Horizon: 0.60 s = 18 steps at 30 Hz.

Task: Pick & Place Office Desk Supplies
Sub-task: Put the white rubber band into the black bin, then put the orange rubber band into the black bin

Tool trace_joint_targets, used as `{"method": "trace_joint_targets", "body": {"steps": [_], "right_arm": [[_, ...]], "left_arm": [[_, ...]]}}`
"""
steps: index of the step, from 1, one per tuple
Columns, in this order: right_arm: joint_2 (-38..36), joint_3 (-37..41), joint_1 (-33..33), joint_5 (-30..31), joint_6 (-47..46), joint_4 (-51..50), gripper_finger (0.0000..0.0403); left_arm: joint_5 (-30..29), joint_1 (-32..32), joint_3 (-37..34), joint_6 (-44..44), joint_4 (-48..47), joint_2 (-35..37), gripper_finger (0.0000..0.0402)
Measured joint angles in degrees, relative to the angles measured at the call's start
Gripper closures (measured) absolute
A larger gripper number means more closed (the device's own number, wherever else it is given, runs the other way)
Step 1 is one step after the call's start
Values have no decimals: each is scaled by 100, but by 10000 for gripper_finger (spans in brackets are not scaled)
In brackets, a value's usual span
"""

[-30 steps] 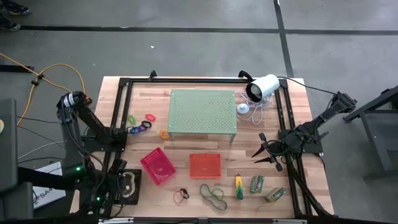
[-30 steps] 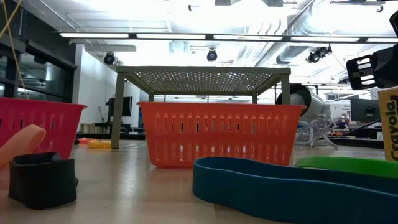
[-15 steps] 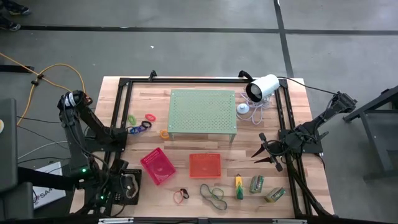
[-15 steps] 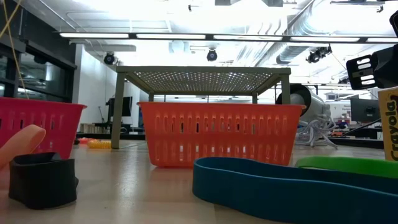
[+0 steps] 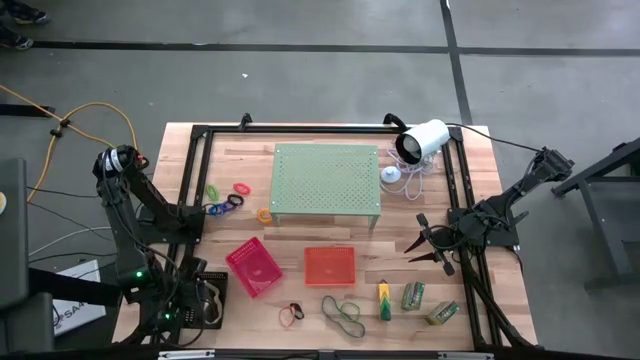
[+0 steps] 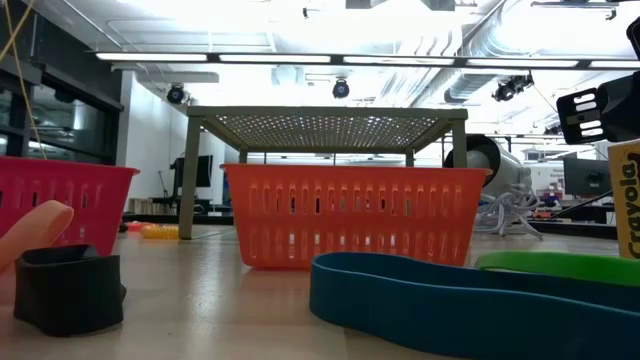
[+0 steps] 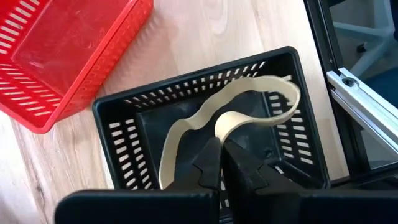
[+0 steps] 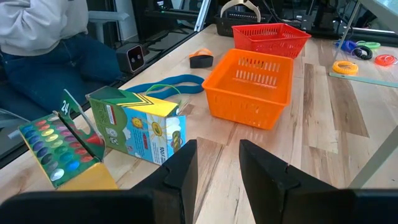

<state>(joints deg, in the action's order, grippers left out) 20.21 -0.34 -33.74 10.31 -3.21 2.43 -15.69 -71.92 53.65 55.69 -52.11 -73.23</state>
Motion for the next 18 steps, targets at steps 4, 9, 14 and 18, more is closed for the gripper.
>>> {"method": "trace_joint_targets", "body": {"steps": [4,9,14,18], "right_arm": [[0,1,2,-1,0,0,296],[-2,0,0,-2,1,-1,296],[-1,0,2,-2,1,-1,296],[-2,0,0,0,1,-1,296]], "left_arm": [[45,50,0,8,8,0,374],[63,129,0,-7,32,0,332],[64,144,0,2,32,0,308],[83,144,0,38,32,0,305]]}}
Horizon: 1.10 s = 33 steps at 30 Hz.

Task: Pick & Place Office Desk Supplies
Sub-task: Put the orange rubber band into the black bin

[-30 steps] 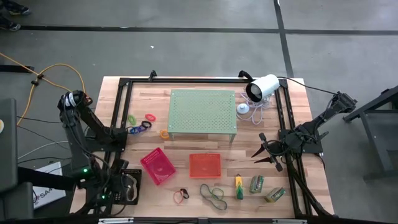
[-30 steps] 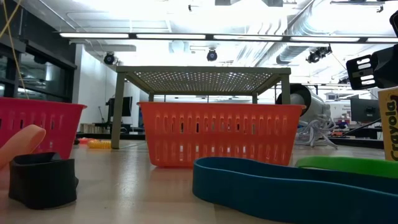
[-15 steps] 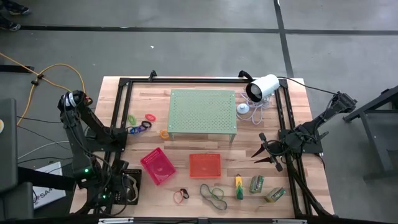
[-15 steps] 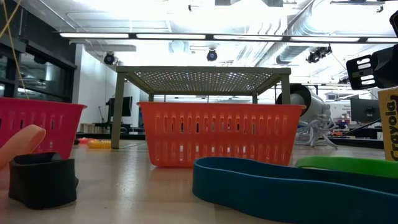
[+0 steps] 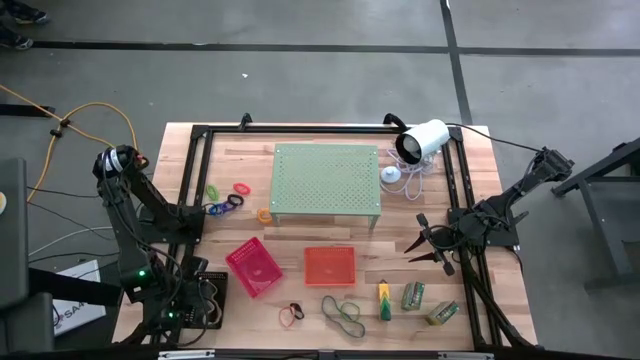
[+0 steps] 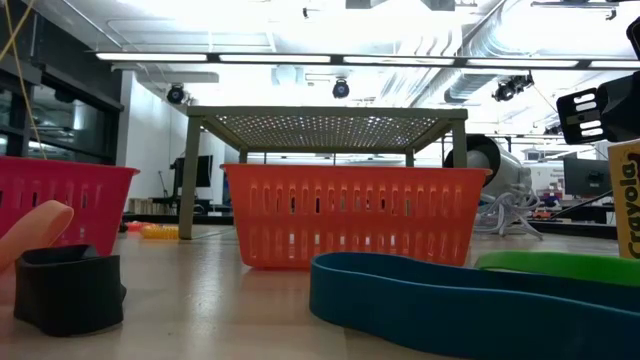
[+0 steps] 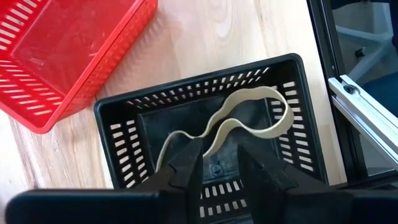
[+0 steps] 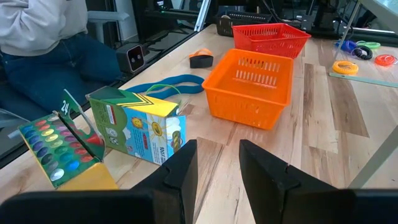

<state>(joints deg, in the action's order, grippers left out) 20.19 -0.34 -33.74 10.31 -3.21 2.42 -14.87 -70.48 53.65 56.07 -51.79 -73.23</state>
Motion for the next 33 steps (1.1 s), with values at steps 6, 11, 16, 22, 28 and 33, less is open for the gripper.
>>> {"method": "trace_joint_targets", "body": {"steps": [6,11,16,22,28,33], "right_arm": [[0,1,0,-2,0,1,296],[1,0,1,-2,-1,0,296],[2,0,2,-2,-2,2,296],[0,2,2,-2,-1,2,296],[1,1,2,0,0,0,296],[0,2,2,-2,0,2,296]], "left_arm": [[47,0,2,14,6,-2,305],[45,84,2,-116,126,108,305],[39,375,5,-609,276,412,305],[34,811,13,-1375,454,888,305],[19,1152,13,-1732,472,1007,305],[17,1361,13,-1831,499,1003,305]]}}
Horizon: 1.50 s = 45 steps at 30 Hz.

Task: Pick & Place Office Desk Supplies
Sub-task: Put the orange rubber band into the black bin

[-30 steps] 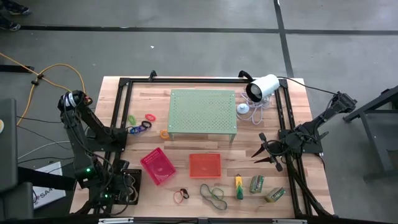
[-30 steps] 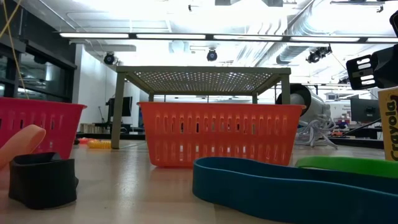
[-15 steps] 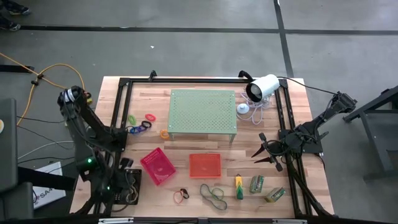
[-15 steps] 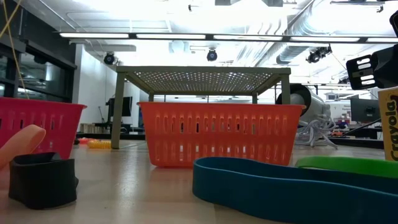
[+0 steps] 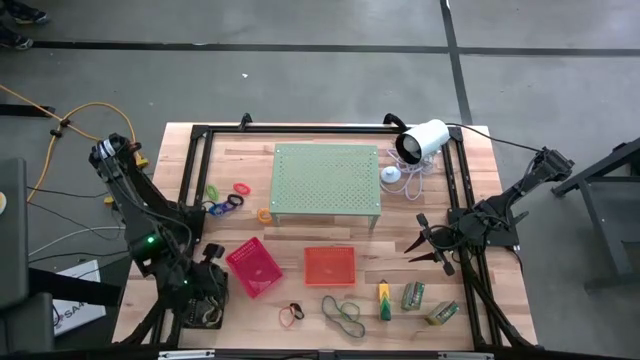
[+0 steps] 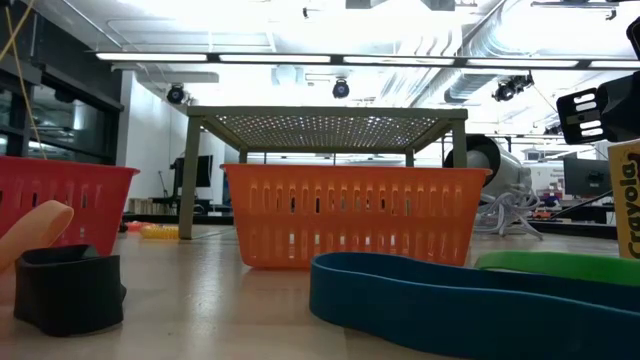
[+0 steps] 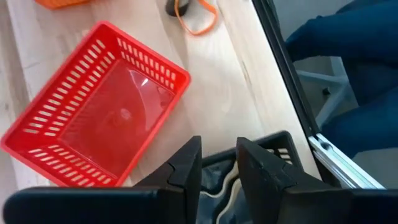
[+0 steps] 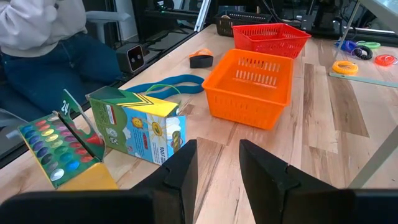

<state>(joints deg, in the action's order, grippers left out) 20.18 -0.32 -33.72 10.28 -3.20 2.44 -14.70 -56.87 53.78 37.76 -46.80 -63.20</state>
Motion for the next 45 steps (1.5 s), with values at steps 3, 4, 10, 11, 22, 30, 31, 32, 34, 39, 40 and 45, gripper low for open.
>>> {"method": "trace_joint_targets", "body": {"steps": [3,4,10,11,22,30,31,32,34,39,40,45], "right_arm": [[0,-2,0,2,0,0,296],[2,-2,-1,1,-2,-1,296],[2,0,0,2,-2,0,296],[0,-2,-2,0,-1,-2,296],[2,-1,-1,1,-1,-2,296],[0,-2,0,0,-2,-2,296],[2,-2,-2,2,-2,-2,296],[0,0,-2,2,0,0,296],[1,-2,-1,1,0,-1,296],[0,-2,-1,2,-2,-2,296],[0,-2,-2,0,-2,-2,296],[0,-1,-2,0,0,-1,296]], "left_arm": [[-24,180,0,-118,119,-55,305],[-33,260,0,-227,196,-107,305],[164,816,0,-1242,943,-590,305],[252,930,0,-1433,1093,-698,305],[1002,1921,17,-2898,2630,-1877,305],[1049,2119,316,-3354,2957,-2480,305],[1047,2121,373,-3395,2959,-2553,305],[1045,2121,430,-3433,2960,-2622,305],[1036,2119,527,-3481,2953,-2767,305],[1036,2119,671,-3493,2924,-3059,305],[1034,2119,680,-3493,2926,-3107,305],[994,2119,686,-3489,2954,-3303,305]]}}
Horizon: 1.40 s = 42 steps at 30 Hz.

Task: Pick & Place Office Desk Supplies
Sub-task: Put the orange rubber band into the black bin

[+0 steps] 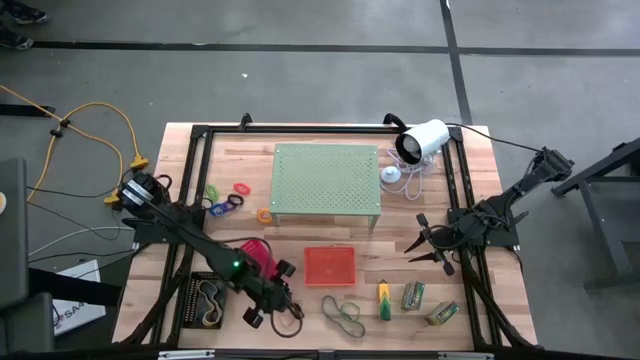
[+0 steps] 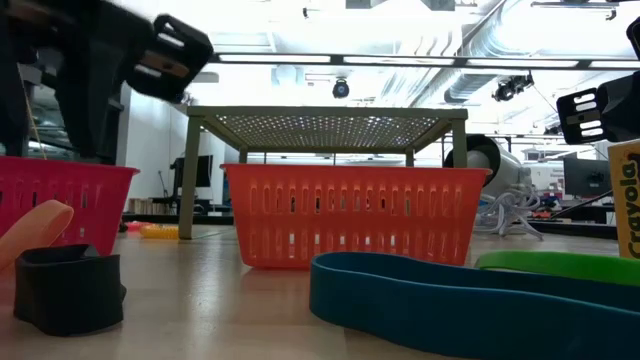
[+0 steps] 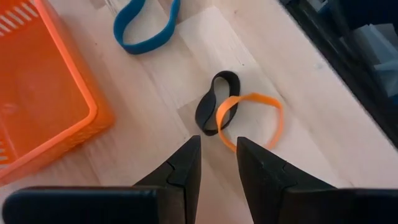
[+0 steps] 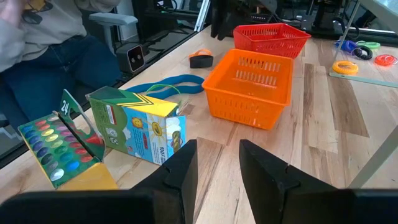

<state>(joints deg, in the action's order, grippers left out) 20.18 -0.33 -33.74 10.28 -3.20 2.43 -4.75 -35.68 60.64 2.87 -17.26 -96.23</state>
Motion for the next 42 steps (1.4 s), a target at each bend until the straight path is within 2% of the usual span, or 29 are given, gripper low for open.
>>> {"method": "trace_joint_targets", "body": {"steps": [7,14,30,42], "right_arm": [[2,0,1,2,-1,1,296],[2,0,2,2,-2,0,296],[0,-1,1,2,-1,39,296],[0,0,0,-2,-2,84,296]], "left_arm": [[-20,-11,2,65,96,-113,305],[-323,-137,10,185,102,-196,305],[-348,-181,344,984,-152,-542,305],[-326,-181,341,1437,-329,-605,305]]}}
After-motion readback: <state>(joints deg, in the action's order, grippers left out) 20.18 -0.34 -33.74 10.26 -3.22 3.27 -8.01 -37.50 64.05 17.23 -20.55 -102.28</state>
